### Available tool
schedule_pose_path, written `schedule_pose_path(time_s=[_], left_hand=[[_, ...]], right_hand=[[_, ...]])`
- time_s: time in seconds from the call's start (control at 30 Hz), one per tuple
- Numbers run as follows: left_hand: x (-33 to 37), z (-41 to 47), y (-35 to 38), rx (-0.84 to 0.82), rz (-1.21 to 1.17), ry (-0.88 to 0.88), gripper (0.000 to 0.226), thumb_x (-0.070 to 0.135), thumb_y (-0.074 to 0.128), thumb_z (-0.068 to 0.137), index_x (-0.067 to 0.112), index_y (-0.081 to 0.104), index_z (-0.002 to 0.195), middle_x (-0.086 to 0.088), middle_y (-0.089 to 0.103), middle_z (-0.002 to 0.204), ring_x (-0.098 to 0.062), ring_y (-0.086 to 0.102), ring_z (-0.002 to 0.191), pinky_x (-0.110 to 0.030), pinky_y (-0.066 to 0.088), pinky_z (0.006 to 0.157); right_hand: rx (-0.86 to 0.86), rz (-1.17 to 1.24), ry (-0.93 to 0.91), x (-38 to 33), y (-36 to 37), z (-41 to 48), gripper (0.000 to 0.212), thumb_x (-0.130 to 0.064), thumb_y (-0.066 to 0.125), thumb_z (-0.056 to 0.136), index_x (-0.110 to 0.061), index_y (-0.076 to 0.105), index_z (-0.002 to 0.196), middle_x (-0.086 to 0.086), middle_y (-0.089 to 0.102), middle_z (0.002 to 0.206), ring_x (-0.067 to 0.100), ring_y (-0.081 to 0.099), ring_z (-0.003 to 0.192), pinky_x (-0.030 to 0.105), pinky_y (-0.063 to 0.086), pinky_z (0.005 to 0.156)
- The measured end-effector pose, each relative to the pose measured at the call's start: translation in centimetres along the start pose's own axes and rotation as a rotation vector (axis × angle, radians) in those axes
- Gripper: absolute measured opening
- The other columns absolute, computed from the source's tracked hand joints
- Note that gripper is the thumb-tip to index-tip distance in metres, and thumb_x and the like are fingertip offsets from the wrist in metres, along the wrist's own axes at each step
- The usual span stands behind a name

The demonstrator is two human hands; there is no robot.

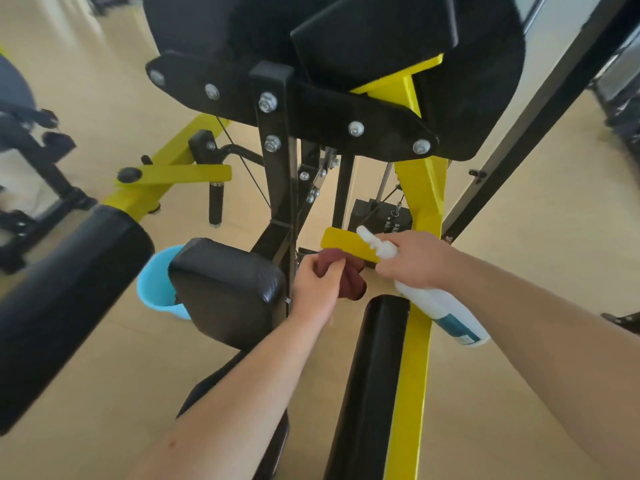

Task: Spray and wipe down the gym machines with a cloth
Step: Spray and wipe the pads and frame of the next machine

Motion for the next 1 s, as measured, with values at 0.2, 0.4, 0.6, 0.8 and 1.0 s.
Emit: schedule_pose_path(time_s=[0.2,0.4,0.6,0.8,1.0], left_hand=[[5.2,-1.1,-1.9,-0.035,-0.119,-0.028,0.017,0.034,0.060,0.100,0.022,0.060,0.112,-0.007,0.069,0.111,-0.023,0.069,0.105,-0.049,0.058,0.096],[10.8,-2.0,-5.6,0.006,-0.162,0.061,0.010,0.031,0.062,0.099,0.025,0.059,0.106,-0.006,0.066,0.110,-0.022,0.067,0.104,-0.049,0.060,0.093],[13.9,-0.7,-12.1,0.080,-0.164,0.106,0.005,0.028,0.060,0.101,0.023,0.062,0.101,-0.005,0.068,0.100,-0.017,0.067,0.093,-0.050,0.059,0.095],[14.5,4.4,-19.4,0.157,-0.136,0.103,0.008,0.032,0.060,0.097,0.024,0.063,0.095,-0.003,0.072,0.089,-0.021,0.069,0.086,-0.044,0.058,0.090],[11.4,10.2,-24.6,0.159,-0.160,0.004,0.015,0.018,0.055,0.102,0.009,0.066,0.099,-0.009,0.070,0.085,-0.025,0.068,0.080,-0.040,0.056,0.082]], right_hand=[[0.068,0.115,-0.086,-1.5,-0.7,-2.5,0.044,-0.040,0.067,0.083,-0.044,0.058,0.126,-0.007,0.067,0.104,0.015,0.062,0.093,0.036,0.054,0.083],[0.119,0.118,-0.226,-5.5,-2.2,-2.5,0.037,-0.038,0.067,0.083,-0.040,0.061,0.120,-0.011,0.067,0.093,0.010,0.062,0.085,0.035,0.055,0.077],[0.162,0.114,-0.286,-11.5,-3.3,-1.1,0.024,-0.039,0.066,0.082,-0.039,0.059,0.106,-0.010,0.063,0.088,0.014,0.061,0.082,0.032,0.051,0.070],[0.119,0.108,-0.292,-18.2,-3.0,1.6,0.053,-0.037,0.067,0.089,-0.041,0.051,0.140,-0.005,0.064,0.109,0.017,0.062,0.097,0.034,0.052,0.085],[0.004,-0.032,-0.267,-23.6,-1.7,6.4,0.053,-0.042,0.065,0.088,-0.037,0.053,0.139,-0.002,0.065,0.115,0.019,0.061,0.101,0.043,0.055,0.095]])
Point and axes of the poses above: each hand's wrist, its own z-axis towards the middle knuckle, its own y-axis out of the palm, x = y × z, the point moved 1 cm from there along z, towards the middle knuckle
